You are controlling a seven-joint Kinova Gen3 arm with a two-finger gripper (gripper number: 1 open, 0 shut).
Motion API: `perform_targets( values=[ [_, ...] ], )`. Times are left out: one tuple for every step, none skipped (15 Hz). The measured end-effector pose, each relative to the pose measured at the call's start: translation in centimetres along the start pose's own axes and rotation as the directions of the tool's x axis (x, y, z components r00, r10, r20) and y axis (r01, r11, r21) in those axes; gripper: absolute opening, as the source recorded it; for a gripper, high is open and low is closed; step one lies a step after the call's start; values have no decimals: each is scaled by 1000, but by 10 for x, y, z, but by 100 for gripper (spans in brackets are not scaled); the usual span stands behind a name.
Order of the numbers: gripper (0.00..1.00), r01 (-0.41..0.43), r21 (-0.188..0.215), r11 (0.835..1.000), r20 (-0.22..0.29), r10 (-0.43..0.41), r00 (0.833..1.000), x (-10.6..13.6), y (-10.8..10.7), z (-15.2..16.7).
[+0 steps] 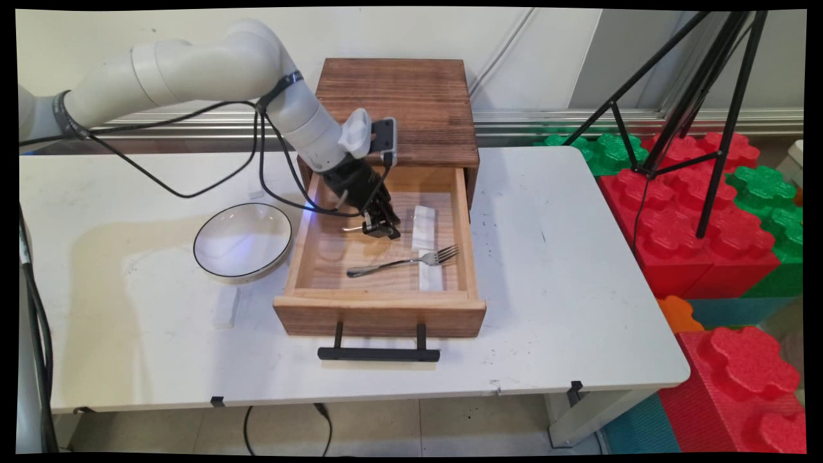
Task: Place the picked object into the drawer
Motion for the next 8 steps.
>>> perform_targets(
  values=[
    [100, 0, 1, 1000, 1, 0, 1000, 0, 0, 0],
    [100, -4, 0, 1000, 1, 4, 1000, -3, 1, -1],
    [100, -4, 1, 1000, 0, 4, 1000, -3, 1, -2],
    [100, -3, 2, 1000, 0, 3, 1000, -3, 1, -2],
    [100, 0, 6, 1000, -1, 0, 1000, -5, 1, -4],
    [100, -2, 6, 1000, -2, 2, 1000, -3, 0, -3],
    [100, -1, 8, 1000, -3, 1, 1000, -3, 0, -5],
    [100, 0, 9, 1000, -4, 0, 1000, -3, 0, -5]
  ],
)
